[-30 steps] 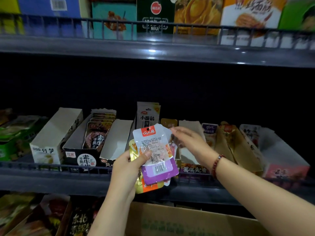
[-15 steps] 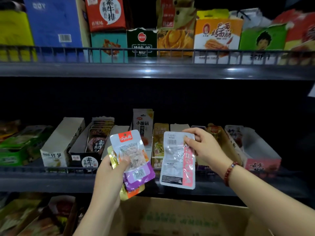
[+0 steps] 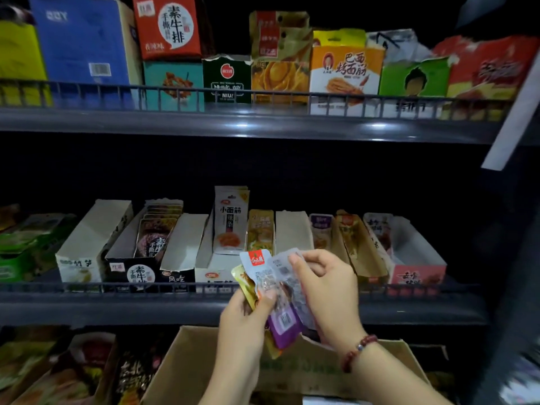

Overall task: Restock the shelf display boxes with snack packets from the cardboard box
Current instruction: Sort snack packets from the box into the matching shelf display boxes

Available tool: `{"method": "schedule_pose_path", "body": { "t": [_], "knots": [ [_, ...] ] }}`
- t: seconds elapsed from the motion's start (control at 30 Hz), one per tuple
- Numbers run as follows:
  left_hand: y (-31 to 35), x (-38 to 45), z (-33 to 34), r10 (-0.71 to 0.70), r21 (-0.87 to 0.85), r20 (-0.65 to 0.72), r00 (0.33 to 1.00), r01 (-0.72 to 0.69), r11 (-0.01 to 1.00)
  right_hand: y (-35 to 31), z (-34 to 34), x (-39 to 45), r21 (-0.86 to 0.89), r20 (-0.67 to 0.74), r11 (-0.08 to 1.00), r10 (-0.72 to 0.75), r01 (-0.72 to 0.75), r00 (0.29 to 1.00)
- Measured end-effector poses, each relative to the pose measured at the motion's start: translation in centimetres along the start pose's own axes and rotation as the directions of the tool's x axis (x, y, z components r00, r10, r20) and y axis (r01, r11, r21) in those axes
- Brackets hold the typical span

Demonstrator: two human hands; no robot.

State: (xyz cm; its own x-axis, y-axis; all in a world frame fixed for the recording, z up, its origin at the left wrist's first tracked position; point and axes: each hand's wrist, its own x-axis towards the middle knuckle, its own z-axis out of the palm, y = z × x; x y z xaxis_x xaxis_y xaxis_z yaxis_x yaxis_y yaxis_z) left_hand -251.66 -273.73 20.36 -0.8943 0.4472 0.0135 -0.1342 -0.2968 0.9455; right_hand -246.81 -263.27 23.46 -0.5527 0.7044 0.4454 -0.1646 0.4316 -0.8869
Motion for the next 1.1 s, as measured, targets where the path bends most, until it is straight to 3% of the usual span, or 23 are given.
{"method": "schedule_pose_path", "body": {
  "t": [0.13, 0.27, 0.37, 0.47, 0.67, 0.77, 0.9, 1.1],
  "knots": [
    [-0.2, -0.9, 1.1, -0.025, -0.101, 0.072, 0.997, 0.032, 0.994, -0.1, -0.7, -0.4, 0.148, 0.199, 0.982, 0.083, -0.114, 0.976],
    [-0.1, -0.8, 1.9, -0.022, -0.114, 0.142, 0.990, 0.038, 0.993, 0.8, -2.5, 0.1, 0.122, 0.337, 0.970, 0.158, -0.210, 0.928],
    [-0.1, -0.4, 3.0, -0.022, -0.074, 0.172, 0.985, 0.035, 0.997, 1.6, -4.6, 1.0, -0.061, 0.360, 0.997, 0.067, -0.048, 0.931],
    [-0.5, 0.2, 4.6, -0.028, -0.059, 0.202, 0.979, 0.041, 0.997, 1.8, -7.1, 2.4, -0.287, 0.369, 0.951, -0.002, 0.116, 0.930],
    [-1.7, 1.9, 8.8, 0.005, -0.042, 0.231, 0.973, 0.005, 0.999, 4.2, -11.5, 5.6, -0.426, 0.243, 0.903, 0.169, -0.052, 0.955],
    [-2.1, 2.6, 10.9, 0.011, -0.057, 0.252, 0.968, 0.003, 0.998, 5.3, -13.8, 7.8, -0.368, 0.241, 0.920, 0.231, -0.131, 0.943],
    [-3.0, 4.3, 12.9, -0.016, -0.071, 0.192, 0.981, 0.030, 0.997, 5.4, -16.9, 11.9, -0.329, 0.215, 0.939, 0.177, -0.100, 0.960],
    [-4.2, 6.0, 14.4, -0.037, -0.092, 0.167, 0.985, 0.053, 0.994, 6.0, -19.6, 19.3, -0.090, -0.076, 0.990, 0.104, -0.111, 0.992]
  ]
}}
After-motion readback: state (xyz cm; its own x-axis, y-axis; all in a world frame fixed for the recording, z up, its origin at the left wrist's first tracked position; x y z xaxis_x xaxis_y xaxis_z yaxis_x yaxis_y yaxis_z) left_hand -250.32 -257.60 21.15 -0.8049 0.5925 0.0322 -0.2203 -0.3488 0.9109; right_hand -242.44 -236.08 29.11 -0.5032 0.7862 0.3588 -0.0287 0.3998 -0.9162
